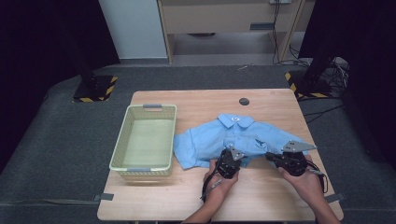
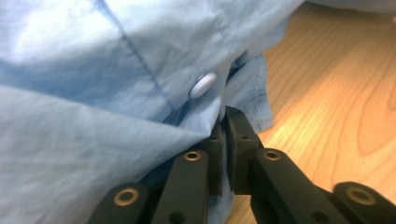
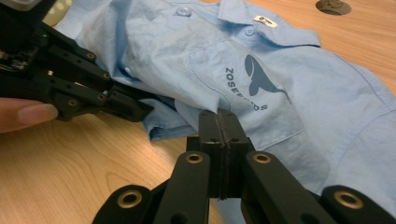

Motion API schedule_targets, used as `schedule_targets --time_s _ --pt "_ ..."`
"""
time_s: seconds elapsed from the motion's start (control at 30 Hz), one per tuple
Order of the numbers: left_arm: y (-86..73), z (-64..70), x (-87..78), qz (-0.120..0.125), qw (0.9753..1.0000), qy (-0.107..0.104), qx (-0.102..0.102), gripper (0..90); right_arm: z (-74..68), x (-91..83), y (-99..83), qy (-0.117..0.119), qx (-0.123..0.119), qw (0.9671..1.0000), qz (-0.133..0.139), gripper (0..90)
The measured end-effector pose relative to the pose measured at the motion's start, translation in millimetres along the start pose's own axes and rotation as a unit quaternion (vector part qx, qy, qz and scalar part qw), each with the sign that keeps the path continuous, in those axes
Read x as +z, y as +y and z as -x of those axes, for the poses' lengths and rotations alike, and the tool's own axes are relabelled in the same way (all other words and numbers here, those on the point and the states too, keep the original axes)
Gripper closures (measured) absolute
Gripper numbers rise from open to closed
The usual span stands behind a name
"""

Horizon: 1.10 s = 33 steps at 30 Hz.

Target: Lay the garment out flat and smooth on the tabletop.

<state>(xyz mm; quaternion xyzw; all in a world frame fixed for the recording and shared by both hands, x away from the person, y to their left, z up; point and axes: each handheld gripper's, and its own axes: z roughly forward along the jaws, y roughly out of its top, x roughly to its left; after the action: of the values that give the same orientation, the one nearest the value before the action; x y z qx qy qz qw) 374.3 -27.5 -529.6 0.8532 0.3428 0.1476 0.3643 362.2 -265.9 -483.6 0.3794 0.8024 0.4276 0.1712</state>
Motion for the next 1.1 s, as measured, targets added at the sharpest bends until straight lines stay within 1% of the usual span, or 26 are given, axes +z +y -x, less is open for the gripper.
schedule_targets --time_s 0.03,0.07,0.1,0.13,0.23,0.4,0.47,0.5,0.53,0.57,0.63,0.73,0.87,0.9,0.93,0.97,1.0,1.03,1.07,1.1 --pt "-0.9 0.6 -2.5 0.0 1.0 -0.002 0.003 88.3 0.7 -0.3 0.7 -0.002 0.0 1.0 0.0 90.0" --pt "-3.2 2.3 -8.1 -0.001 0.9999 -0.004 0.014 88.6 1.1 -0.6 1.4 -0.004 0.002 1.0 -0.001 90.0" --pt "-5.0 3.4 -12.1 -0.001 0.9998 -0.006 0.02 88.9 2.3 -1.2 2.6 -0.009 -0.001 1.0 -0.001 90.0" --pt "-8.0 5.2 -19.6 -0.001 0.9996 -0.012 0.027 89.0 2.9 -1.7 3.5 -0.011 -0.001 0.9999 -0.002 90.0" --pt "-14.9 7.5 -38.0 -0.001 0.9989 -0.02 0.043 89.2 5.3 -4.1 6.9 -0.02 -0.004 0.9998 -0.005 90.0" --pt "-28.2 1.7 -72.3 -0.007 0.998 -0.034 0.052 89.4 9.9 -7.9 11.0 -0.03 -0.002 0.9995 -0.013 90.0" --pt "-34.7 -1.6 -83.5 -0.011 0.9977 -0.035 0.057 89.5 11.6 -7.9 12.0 -0.037 -0.002 0.9991 -0.019 90.0" --pt "-37.4 -2.9 -87.3 -0.013 0.9976 -0.037 0.057 89.5 13.0 -7.9 12.6 -0.041 -0.001 0.9989 -0.024 90.0" --pt "-37.4 -2.9 -87.3 -0.013 0.9976 -0.037 0.057 89.5 13.0 -7.9 12.6 -0.041 -0.001 0.9989 -0.024 90.0" --pt "-43.2 -5.5 -94.5 -0.016 0.9975 -0.037 0.058 89.5 13.8 -7.9 13.0 -0.044 0.0 0.9987 -0.025 90.0" --pt "-50.6 -10.0 -102.0 -0.022 0.9974 -0.035 0.059 89.5 17.5 -9.4 14.8 -0.051 0.003 0.9982 -0.029 90.0" --pt "-60.6 -18.8 -111.1 -0.033 0.9974 -0.034 0.055 89.5 19.4 -9.9 15.0 -0.056 0.003 0.9979 -0.032 90.0" --pt "-68.9 -26.2 -116.2 -0.041 0.9973 -0.03 0.053 89.5 20.6 -9.0 15.1 -0.058 0.003 0.9976 -0.039 90.0" --pt "-71.4 -28.5 -115.0 -0.045 0.9972 -0.024 0.055 89.5 20.1 -7.3 14.5 -0.057 0.001 0.9975 -0.043 90.0" --pt "-71.4 -28.5 -115.0 -0.045 0.9972 -0.024 0.055 89.5 19.6 -3.8 13.1 -0.057 -0.003 0.9971 -0.05 90.0" --pt "-72.8 -30.1 -113.8 -0.048 0.997 -0.019 0.058 89.5 19.6 -3.8 13.1 -0.057 -0.003 0.9971 -0.05 90.0" --pt "-74.1 -31.4 -112.7 -0.053 0.9965 -0.015 0.063 89.5 20.0 1.1 10.7 -0.059 -0.005 0.9966 -0.058 90.0" --pt "-76.2 -34.5 -111.3 -0.06 0.9957 -0.002 0.071 89.5 20.7 3.4 9.2 -0.06 -0.006 0.9963 -0.06 90.0" --pt "-76.2 -34.5 -111.3 -0.06 0.9957 -0.002 0.071 89.5 20.7 3.4 9.2 -0.06 -0.006 0.9963 -0.06 90.0" --pt "-78.3 -38.8 -110.1 -0.063 0.9957 0.002 0.067 89.4 22.8 7.6 5.9 -0.062 -0.002 0.9959 -0.066 90.0"
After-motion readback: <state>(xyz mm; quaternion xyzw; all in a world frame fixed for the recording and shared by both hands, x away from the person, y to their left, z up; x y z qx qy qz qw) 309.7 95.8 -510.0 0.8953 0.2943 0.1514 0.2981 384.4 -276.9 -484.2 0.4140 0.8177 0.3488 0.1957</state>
